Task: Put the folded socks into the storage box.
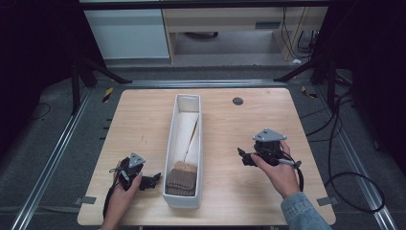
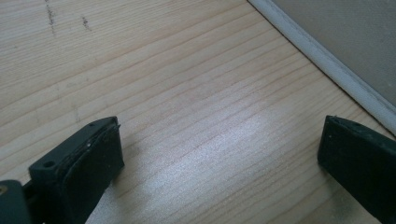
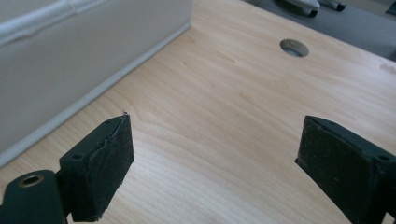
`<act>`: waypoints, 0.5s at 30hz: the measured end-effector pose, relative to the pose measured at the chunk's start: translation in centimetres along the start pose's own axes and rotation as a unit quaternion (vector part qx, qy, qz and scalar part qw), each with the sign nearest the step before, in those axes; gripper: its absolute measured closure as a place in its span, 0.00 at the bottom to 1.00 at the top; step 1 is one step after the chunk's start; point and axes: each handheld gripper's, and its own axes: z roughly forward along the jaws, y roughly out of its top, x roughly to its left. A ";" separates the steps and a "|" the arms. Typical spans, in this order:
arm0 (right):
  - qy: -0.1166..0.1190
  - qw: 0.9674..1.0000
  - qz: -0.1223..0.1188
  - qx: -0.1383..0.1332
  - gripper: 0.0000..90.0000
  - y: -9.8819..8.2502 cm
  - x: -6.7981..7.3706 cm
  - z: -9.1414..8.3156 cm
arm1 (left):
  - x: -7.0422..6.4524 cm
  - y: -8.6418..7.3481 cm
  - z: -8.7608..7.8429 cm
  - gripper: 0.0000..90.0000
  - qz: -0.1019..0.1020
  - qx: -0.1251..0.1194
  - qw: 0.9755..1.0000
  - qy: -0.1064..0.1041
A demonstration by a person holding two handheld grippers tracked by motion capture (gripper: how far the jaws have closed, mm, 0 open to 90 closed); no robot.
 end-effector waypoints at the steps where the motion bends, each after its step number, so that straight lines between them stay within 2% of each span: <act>1: 0.001 1.000 0.000 0.002 0.12 -0.3 0.0 0.1 | 0.0 0.0 0.0 0.00 0.000 0.000 1.000 0.000; 9: 0.010 1.000 0.007 0.022 0.12 -2.2 0.4 1.1 | 0.0 0.0 0.0 0.00 0.000 0.000 1.000 0.000; 15: 0.016 0.999 0.022 0.042 0.12 -3.9 0.4 2.1 | 0.0 0.0 0.0 0.00 0.000 0.000 1.000 0.000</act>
